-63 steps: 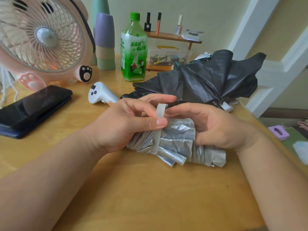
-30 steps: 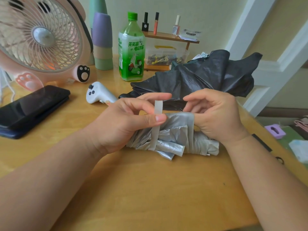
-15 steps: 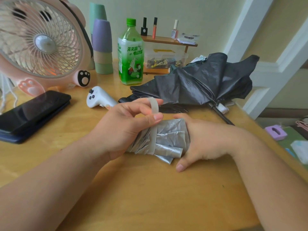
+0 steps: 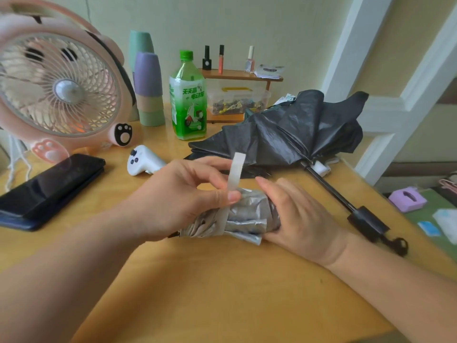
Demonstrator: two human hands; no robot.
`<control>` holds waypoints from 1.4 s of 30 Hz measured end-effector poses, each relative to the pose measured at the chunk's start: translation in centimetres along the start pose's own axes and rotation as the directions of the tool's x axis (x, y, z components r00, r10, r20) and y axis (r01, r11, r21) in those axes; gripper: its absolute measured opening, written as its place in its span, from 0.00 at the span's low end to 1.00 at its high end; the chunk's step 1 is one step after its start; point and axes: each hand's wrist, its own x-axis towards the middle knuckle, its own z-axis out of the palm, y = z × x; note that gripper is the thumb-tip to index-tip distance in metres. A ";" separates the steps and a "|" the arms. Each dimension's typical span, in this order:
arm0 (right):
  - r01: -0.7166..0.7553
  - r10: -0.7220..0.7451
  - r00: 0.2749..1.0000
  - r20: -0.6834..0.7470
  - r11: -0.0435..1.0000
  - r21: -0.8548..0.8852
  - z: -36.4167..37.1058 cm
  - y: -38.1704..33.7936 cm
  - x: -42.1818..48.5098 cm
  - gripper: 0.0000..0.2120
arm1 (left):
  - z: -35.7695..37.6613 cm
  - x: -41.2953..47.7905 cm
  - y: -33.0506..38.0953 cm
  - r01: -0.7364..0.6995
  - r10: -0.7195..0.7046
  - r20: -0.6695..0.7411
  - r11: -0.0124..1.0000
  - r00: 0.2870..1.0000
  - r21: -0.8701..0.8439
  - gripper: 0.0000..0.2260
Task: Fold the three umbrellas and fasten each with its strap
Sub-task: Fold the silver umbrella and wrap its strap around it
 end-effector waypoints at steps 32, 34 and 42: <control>-0.435 0.262 0.764 0.590 0.884 0.171 -3.9 -0.1 -1.8 0.18 | 2.1 -1.6 -2.9 -0.129 0.132 -0.080 0.991 0.988 0.040 0.08; -0.592 0.269 0.715 0.645 0.723 0.355 -4.9 0.3 -1.7 0.25 | 2.2 -1.5 -2.8 -0.131 0.130 -0.054 0.991 0.990 -0.018 0.06; -0.537 0.380 0.843 0.380 0.614 0.578 -3.9 0.8 -0.6 0.13 | 1.0 -0.5 -2.5 -0.076 0.075 -0.023 0.995 0.997 -0.061 0.07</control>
